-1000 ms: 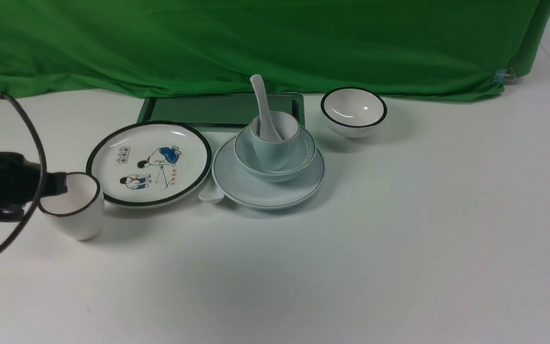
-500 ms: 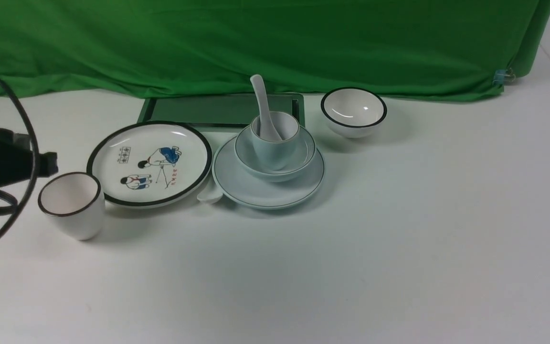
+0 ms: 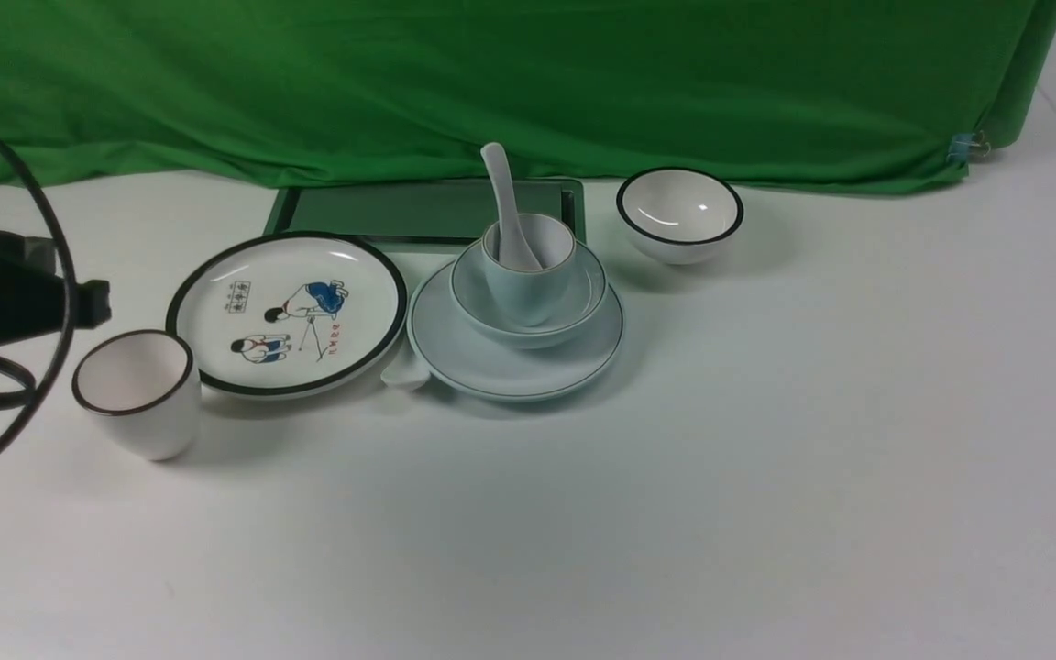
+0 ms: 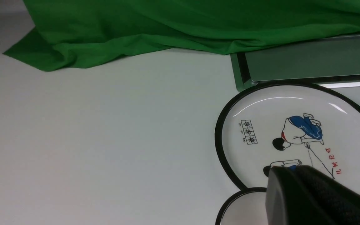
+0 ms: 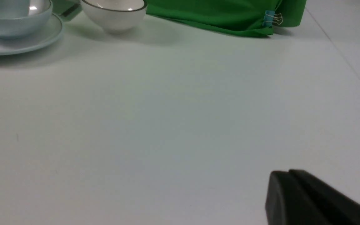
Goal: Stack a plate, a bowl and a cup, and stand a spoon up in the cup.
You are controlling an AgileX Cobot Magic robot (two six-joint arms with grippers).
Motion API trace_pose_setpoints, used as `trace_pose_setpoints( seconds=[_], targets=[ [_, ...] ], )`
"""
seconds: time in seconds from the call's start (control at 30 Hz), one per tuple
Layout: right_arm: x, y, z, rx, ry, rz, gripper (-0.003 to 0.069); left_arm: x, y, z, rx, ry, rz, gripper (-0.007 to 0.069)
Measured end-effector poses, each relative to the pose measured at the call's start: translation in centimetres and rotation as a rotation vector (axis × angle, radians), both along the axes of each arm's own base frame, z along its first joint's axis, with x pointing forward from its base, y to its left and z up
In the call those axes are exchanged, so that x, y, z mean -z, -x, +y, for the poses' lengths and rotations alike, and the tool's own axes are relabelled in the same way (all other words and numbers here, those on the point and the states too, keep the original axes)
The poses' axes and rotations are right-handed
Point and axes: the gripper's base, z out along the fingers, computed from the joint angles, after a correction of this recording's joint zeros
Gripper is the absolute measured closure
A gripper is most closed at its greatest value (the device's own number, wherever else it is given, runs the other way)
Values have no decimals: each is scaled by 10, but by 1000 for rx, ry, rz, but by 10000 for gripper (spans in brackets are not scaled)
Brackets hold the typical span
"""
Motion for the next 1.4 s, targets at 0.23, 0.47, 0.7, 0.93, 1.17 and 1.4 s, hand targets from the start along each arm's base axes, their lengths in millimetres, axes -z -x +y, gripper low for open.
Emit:
trace_pose_setpoints(
  seconds=[0.23, 0.47, 0.7, 0.93, 1.17, 1.4],
  targets=[
    [0, 0, 0, 2, 0, 2, 607, 0, 0, 0, 2, -1, -3, 655],
    [0, 0, 0, 2, 0, 3, 581, -13, 8, -8, 33, -20, -59, 654],
    [0, 0, 0, 2, -1, 3, 561, -35, 14, -4, 20, -81, -219, 654],
    [0, 0, 0, 2, -1, 3, 541, -62, 34, -5, 11, -98, -382, 653],
    [0, 0, 0, 2, -1, 3, 529, -60, 92, -10, 4, -105, -494, 653],
    [0, 0, 0, 2, -1, 3, 514, 11, 161, -15, -9, -82, -542, 653]
  ],
)
